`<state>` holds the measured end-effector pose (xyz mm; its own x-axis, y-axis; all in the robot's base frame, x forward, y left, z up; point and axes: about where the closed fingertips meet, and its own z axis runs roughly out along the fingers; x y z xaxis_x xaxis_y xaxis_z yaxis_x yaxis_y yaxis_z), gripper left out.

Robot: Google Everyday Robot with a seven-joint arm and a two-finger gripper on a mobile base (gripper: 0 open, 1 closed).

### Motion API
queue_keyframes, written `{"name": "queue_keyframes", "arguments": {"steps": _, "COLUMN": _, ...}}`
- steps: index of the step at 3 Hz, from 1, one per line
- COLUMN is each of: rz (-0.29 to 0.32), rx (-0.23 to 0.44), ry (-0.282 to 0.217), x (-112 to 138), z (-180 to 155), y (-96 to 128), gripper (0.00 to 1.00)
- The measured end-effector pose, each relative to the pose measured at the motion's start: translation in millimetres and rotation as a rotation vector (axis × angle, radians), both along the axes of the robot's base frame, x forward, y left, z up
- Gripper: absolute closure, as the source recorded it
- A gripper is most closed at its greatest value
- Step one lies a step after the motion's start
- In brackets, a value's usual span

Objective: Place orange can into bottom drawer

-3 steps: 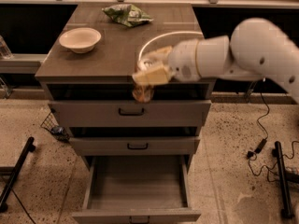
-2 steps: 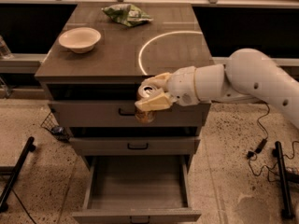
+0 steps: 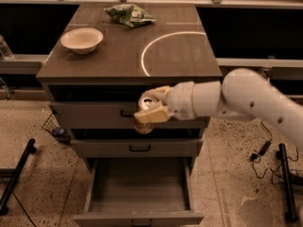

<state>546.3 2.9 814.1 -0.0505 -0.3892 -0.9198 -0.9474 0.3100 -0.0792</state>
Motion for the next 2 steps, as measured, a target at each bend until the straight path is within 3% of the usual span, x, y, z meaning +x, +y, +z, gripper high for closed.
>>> {"name": "queue_keyframes", "arguments": {"steps": 1, "rz": -0.012, "rx": 0.038, "ry": 0.052, "x": -16.3, "z": -92.3, "y": 24.3, "gripper": 1.0}}
{"name": "queue_keyframes", "arguments": {"steps": 2, "rz": -0.012, "rx": 0.038, "ry": 0.052, "x": -16.3, "z": -92.3, "y": 24.3, "gripper": 1.0}}
